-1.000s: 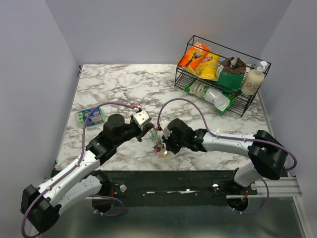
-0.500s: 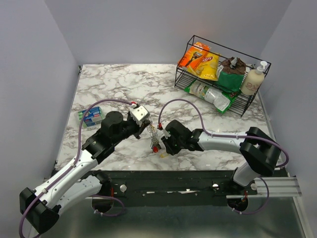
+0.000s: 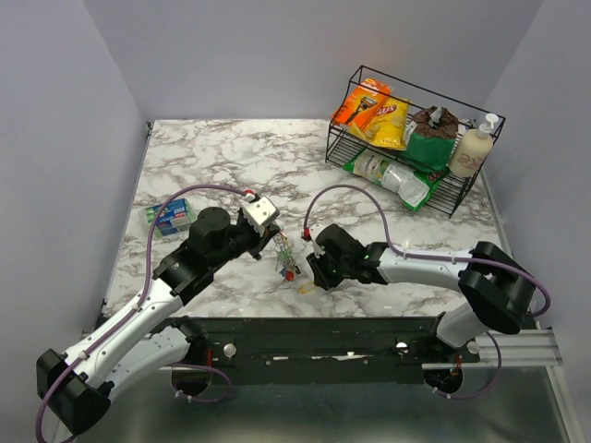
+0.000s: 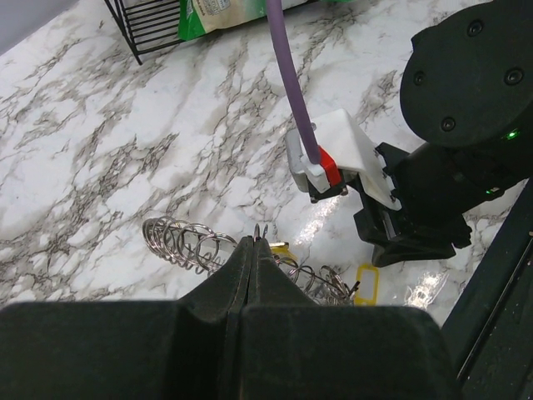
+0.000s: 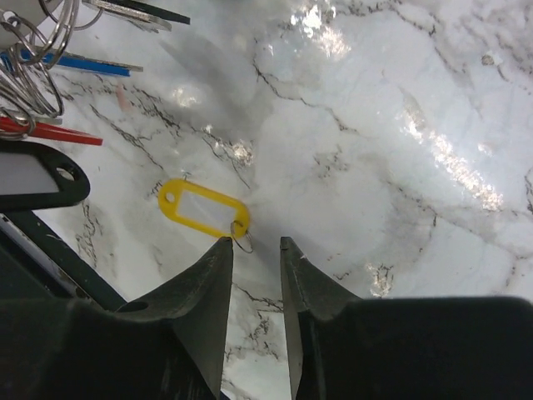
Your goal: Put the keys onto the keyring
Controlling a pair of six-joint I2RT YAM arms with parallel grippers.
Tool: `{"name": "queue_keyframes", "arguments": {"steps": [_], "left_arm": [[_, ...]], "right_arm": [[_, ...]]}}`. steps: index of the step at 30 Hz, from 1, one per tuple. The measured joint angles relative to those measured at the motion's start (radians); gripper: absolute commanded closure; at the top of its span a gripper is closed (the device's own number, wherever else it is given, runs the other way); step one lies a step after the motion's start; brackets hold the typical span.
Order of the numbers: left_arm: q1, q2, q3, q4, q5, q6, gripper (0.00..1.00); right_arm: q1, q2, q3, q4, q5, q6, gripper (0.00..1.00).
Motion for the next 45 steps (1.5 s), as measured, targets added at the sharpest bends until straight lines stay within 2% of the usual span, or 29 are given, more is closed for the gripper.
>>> {"name": "queue_keyframes", "arguments": {"steps": [15,22,27,32,39,45], "left_arm": [[0.000,0.001,-0.007,0.002,0.000,-0.004,1.00],[0.000,0.001,-0.007,0.002,0.001,-0.004,1.00],[0.000,0.001,-0.007,0.004,0.001,-0.004,1.00],[0.000,0.001,-0.007,0.004,0.001,-0.004,1.00],[0.000,0.001,-0.007,0.007,0.001,-0.004,1.00],[0.000,0.001,-0.008,0.008,0.001,-0.004,1.00]], "right_arm": [[-0.012,-0.010,-0.035,0.048,-0.051,-0.009,0.69],[-0.012,-0.006,-0.037,0.074,-0.080,-0.019,0.79],[-0.012,0.006,-0.037,0.077,-0.084,-0.019,0.78],[-0.012,0.008,-0.037,0.077,-0.083,-0.018,0.73],[-0.014,0.008,-0.046,0.077,-0.082,-0.016,0.73],[-0.015,0.008,-0.047,0.077,-0.082,-0.013,0.85]]}}
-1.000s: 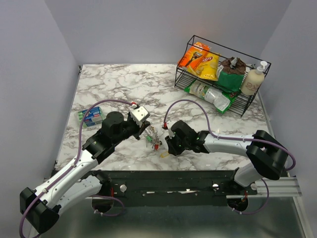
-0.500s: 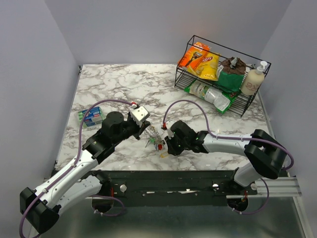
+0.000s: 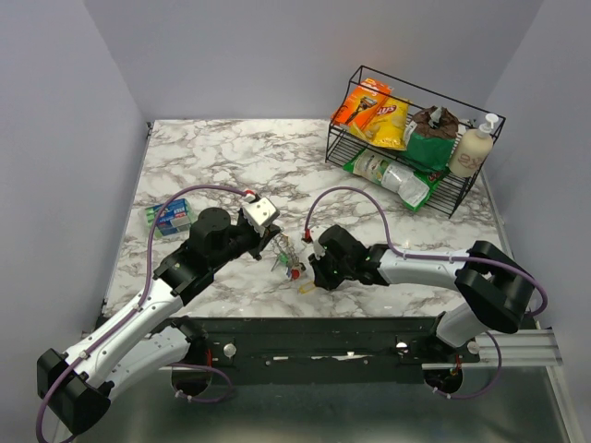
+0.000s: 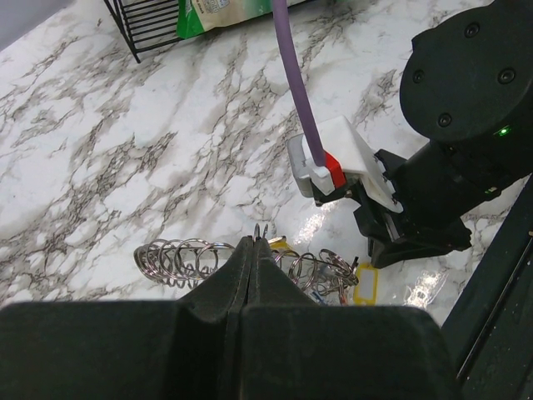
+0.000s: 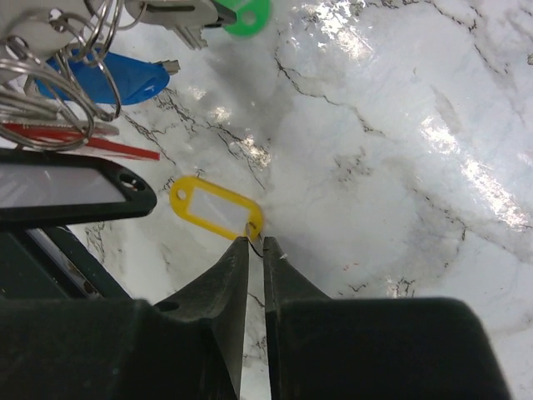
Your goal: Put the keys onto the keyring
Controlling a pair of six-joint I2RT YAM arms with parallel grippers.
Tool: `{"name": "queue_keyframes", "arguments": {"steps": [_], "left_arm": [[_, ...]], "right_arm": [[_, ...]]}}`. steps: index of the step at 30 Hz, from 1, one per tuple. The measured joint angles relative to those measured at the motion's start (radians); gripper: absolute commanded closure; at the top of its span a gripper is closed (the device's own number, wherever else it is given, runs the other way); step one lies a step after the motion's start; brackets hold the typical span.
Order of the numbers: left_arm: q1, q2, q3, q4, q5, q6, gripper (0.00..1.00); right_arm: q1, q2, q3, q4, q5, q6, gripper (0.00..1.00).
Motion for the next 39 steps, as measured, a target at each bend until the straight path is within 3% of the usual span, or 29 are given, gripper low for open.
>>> {"name": "queue_keyframes", "arguments": {"steps": [5,16,22,31,39], "left_arm": [[0.000,0.000,0.000,0.000,0.000,0.000,1.00],[0.000,-0.006,0.024,-0.064,0.000,0.000,1.00],[0.000,-0.008,0.082,-0.142,0.000,-0.006,1.00],[0.000,-0.092,0.047,-0.201,0.008,-0.060,1.00],[0.000,-0.116,0.011,-0.227,0.108,-0.078,1.00]], "right_arm": [[0.000,0.002,0.000,0.003,0.000,0.005,0.99],[0.000,-0.041,0.000,-0.008,0.000,-0.042,0.99],[0.000,-0.132,0.040,-0.055,-0.018,-0.169,0.99],[-0.001,-0.264,0.070,-0.119,-0.093,-0.334,0.99],[-0.001,-0.288,0.149,-0.156,-0.179,-0.443,0.99]]}}
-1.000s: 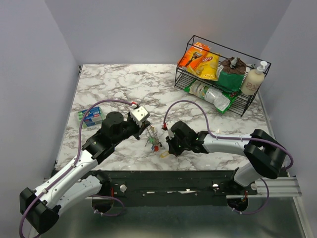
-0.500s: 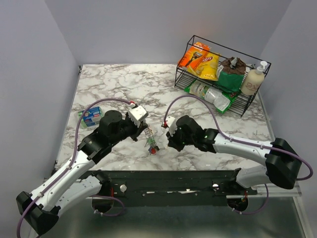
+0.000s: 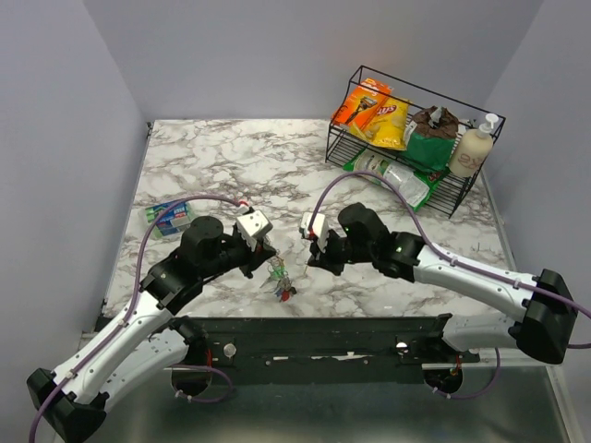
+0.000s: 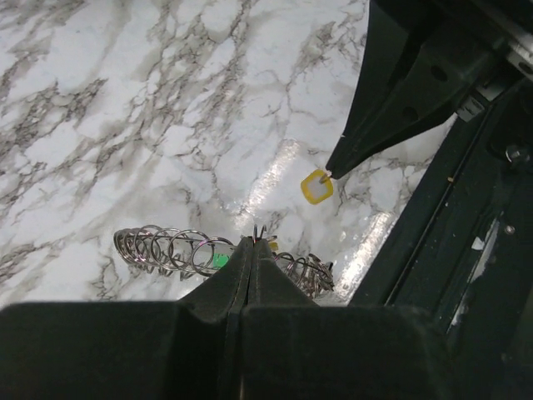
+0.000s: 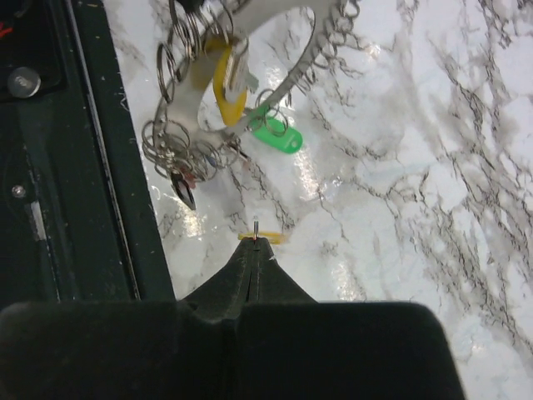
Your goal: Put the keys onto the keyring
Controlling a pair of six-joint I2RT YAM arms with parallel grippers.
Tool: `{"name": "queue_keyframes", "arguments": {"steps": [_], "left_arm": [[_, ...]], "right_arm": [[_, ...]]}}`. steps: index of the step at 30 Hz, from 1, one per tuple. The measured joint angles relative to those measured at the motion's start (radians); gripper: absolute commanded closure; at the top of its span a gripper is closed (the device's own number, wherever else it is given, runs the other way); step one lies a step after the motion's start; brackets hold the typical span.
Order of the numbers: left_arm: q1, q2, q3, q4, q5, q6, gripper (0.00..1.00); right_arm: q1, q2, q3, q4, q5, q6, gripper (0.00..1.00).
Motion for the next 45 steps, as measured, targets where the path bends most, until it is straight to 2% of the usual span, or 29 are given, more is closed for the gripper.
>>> {"name": "queue_keyframes", "arguments": {"steps": [10,23,45], "left_arm": [[-0.007,-0.009,-0.028,-0.005,0.118,-0.001,1.00],[-0.013,-0.011,-0.035,0.001,0.129,-0.006,1.00],[-0.013,-0.010,-0.035,0.002,0.129,-0.008,1.00]], "right_arm": [[0.000,0.006,0.130,-0.041,-0.150,-0.095,0.99],[0.000,0.090,0.221,-0.102,-0.291,-0.148,0.99],[0.000,0.183,0.279,-0.111,-0.322,-0.154,0.99]]}}
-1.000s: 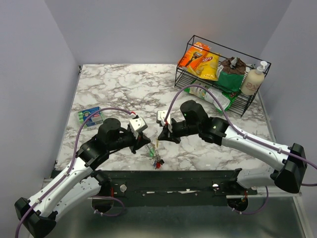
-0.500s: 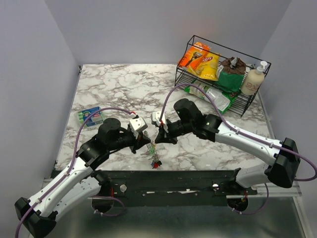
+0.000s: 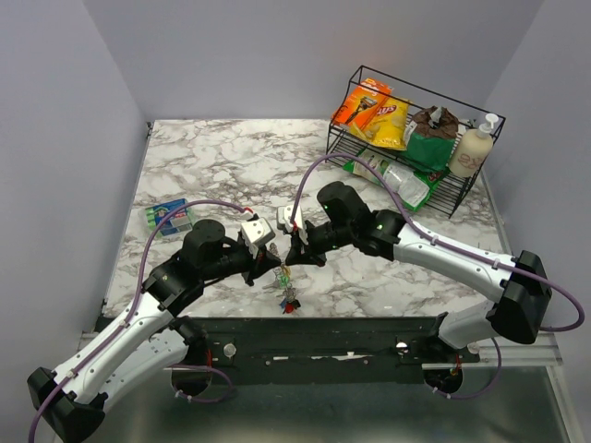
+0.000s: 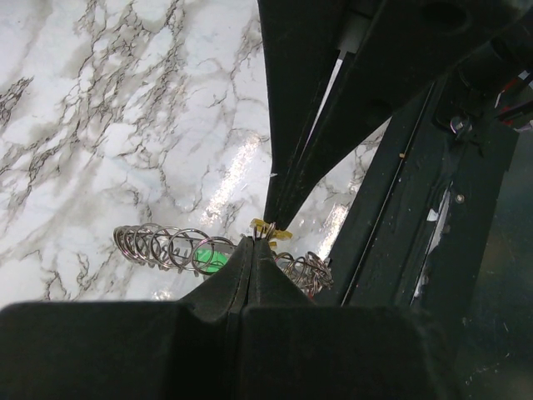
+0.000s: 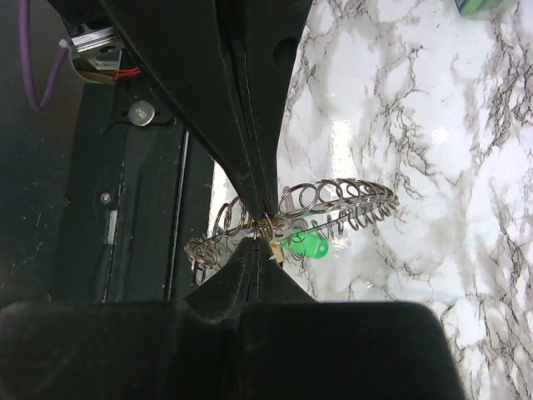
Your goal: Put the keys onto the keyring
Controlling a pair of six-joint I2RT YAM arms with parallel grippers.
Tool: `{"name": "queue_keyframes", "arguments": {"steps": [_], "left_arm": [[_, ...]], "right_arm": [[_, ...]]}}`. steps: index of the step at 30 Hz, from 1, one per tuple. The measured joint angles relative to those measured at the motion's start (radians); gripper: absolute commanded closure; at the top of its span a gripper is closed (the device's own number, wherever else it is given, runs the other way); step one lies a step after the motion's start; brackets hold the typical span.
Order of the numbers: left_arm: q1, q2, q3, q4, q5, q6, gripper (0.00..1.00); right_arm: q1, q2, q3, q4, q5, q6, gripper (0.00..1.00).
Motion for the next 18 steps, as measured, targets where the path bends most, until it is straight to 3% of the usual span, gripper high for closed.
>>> {"name": "queue_keyframes", "arguments": {"steps": [18], "left_arm": [[0.000,-0.021,0.000,-0.001,0.000,-0.002,1.00]], "right_arm": [[0.000,0.023,0.000,0.002,0.037,0.001,0.99]]}}
